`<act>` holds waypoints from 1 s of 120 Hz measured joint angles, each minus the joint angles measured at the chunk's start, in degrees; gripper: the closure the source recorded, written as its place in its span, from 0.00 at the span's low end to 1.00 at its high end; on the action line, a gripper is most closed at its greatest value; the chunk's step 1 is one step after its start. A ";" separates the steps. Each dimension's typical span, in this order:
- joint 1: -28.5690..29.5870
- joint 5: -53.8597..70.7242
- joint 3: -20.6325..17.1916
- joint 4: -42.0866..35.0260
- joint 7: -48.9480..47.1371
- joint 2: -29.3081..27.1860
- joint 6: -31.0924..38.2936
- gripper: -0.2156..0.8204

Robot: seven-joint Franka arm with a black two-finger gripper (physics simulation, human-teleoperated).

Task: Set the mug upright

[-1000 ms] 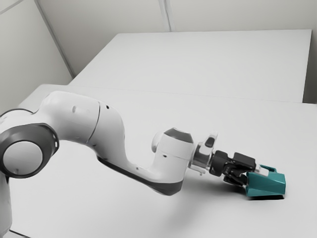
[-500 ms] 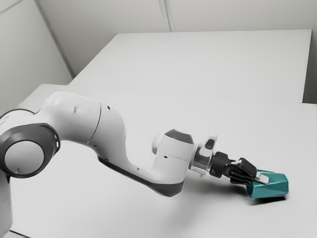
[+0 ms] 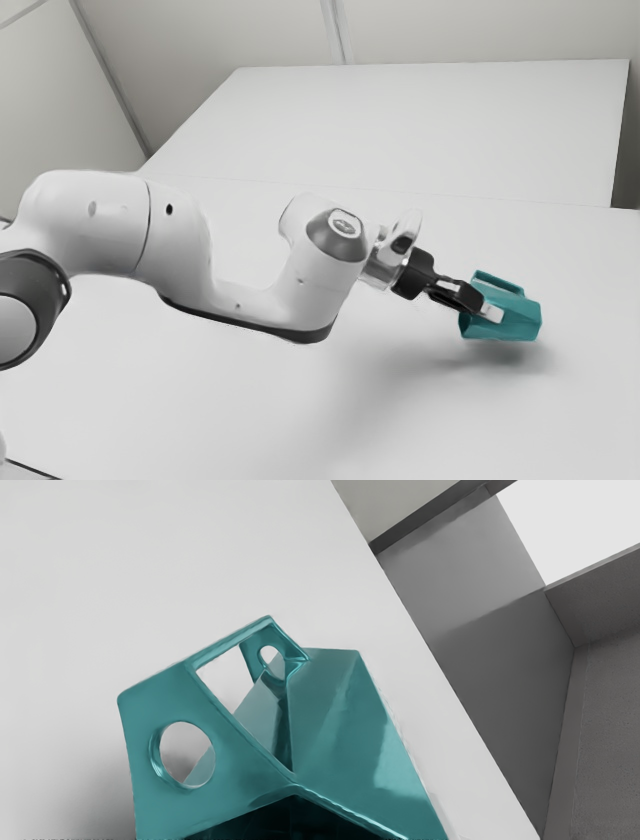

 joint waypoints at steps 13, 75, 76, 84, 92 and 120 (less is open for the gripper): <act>3.84 23.71 0.31 0.42 -7.76 -2.48 -1.87 0.96; 12.66 78.60 1.47 4.55 -48.40 -8.77 -33.60 0.96; 12.68 78.82 1.48 4.55 -48.84 -8.75 -33.81 0.96; 12.97 80.23 1.58 4.44 -52.21 -8.67 -35.12 0.96; 13.57 81.12 1.63 4.35 -55.24 -8.47 -35.98 0.96; 16.74 83.18 1.60 3.80 -63.12 -7.99 -36.13 0.96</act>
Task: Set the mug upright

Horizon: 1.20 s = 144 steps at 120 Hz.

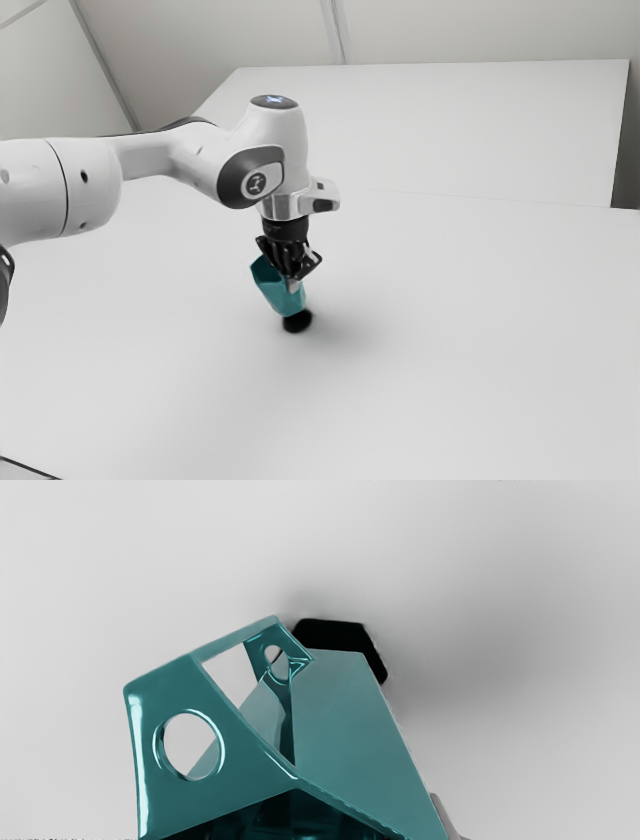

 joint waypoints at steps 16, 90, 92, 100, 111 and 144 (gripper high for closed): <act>0.10 0.94 0.03 -0.03 -2.95 1.80 0.94 0.96; 0.08 3.69 0.05 0.32 -10.11 5.13 3.50 0.62; 0.08 3.69 0.05 0.32 -10.22 5.05 3.51 0.59; 0.06 3.71 0.05 0.32 -10.66 4.62 3.53 0.49; 0.01 3.74 0.05 0.32 -11.18 3.43 3.48 0.39; 0.56 1.94 -0.14 1.08 -12.16 -3.25 2.53 0.26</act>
